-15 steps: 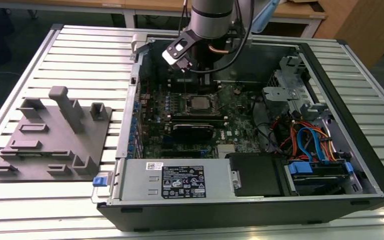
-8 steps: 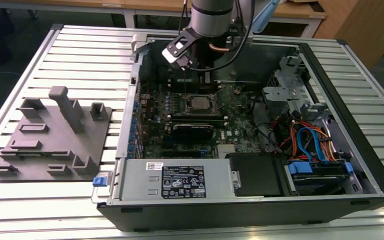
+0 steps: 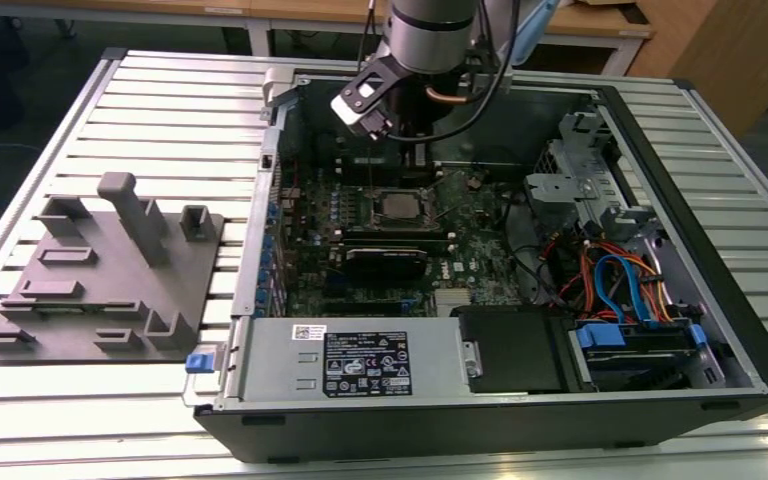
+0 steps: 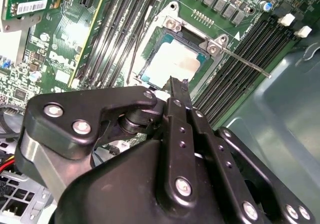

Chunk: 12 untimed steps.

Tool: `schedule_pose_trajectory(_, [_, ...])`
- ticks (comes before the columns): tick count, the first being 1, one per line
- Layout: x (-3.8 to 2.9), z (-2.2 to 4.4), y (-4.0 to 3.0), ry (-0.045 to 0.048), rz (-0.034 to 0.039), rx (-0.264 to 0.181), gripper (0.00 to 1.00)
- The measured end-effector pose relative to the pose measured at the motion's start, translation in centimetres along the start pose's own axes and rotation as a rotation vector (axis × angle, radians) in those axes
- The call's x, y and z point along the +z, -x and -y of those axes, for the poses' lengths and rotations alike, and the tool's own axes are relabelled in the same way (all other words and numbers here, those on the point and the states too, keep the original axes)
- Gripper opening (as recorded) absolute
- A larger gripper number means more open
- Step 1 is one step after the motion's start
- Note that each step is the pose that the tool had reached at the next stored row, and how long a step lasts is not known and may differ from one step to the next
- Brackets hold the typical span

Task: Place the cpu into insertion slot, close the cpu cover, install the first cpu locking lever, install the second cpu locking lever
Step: 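Close the cpu cover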

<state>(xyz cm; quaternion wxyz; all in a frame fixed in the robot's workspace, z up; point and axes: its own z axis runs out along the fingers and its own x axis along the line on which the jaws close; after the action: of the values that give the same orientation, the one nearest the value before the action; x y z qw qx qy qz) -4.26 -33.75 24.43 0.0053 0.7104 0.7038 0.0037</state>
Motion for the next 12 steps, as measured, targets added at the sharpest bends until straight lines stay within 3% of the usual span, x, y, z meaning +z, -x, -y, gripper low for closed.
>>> schedule_pose_trajectory(12, [-0.36, -0.05, 0.00, -0.0009, 0.0000, 0.000, 0.10])
